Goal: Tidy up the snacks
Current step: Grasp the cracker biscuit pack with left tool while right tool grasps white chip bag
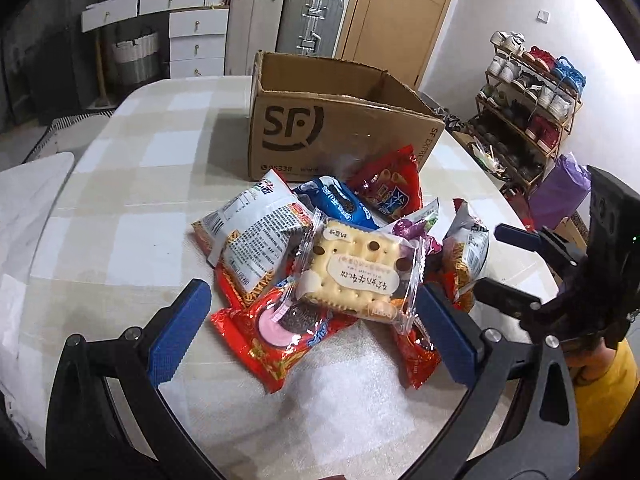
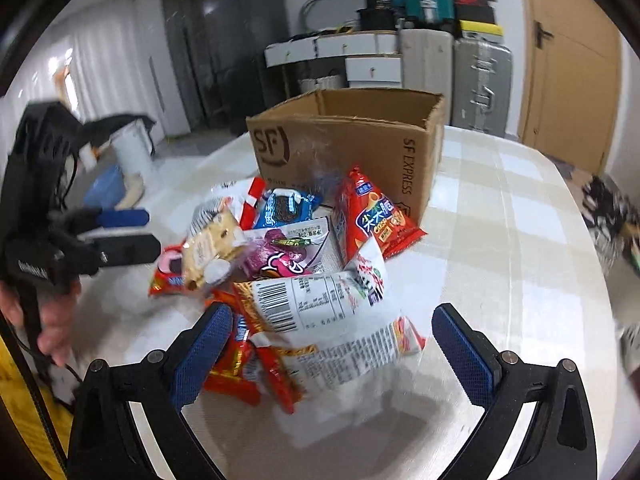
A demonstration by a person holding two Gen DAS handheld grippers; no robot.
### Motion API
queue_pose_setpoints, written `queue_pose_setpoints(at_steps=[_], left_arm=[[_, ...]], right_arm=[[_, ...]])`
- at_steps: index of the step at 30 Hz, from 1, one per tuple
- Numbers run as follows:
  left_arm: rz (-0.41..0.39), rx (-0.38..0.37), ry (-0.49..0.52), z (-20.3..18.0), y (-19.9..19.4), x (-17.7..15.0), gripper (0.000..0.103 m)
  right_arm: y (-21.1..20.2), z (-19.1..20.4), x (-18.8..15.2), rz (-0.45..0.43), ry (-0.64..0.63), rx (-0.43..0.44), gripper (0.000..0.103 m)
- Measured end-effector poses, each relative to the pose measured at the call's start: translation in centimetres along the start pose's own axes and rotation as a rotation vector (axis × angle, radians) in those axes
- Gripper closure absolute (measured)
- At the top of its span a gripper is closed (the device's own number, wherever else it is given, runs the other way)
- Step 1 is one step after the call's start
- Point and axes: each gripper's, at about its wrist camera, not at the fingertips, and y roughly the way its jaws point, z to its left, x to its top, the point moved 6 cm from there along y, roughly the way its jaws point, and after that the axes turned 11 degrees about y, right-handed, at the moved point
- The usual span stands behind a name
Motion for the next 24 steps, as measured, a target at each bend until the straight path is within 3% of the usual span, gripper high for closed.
queue_pose_setpoints(at_steps=[5, 8, 9, 18, 24], left_arm=[[0.017, -0.014, -0.014, 0.1, 1.2, 0.2, 0.001], [0.032, -0.030, -0.021, 0.0, 2.1, 0.3, 0.001], [0.036, -0.031, -0.019, 0.0, 2.2, 0.2, 0.001], [0.071, -0.038, -0.003, -1.2, 3.9, 0.3, 0.001], [0.097, -0.013, 0.022, -1.9, 4.9, 0.6, 0.001]], right_arm=[[2.3, 0.0, -0.3, 0.059, -0.046, 0.000, 0.002], [2.7, -0.4, -0.2, 0.060, -0.015, 0.024, 0.008], [2.7, -0.5, -0.1, 0.061, -0.003, 0.035, 0.015], [1.3, -1.5, 0.1, -0.003, 0.090, 0.065, 0.035], [0.0, -3.1, 0.4, -0.052, 0.196, 0.131, 0.036]])
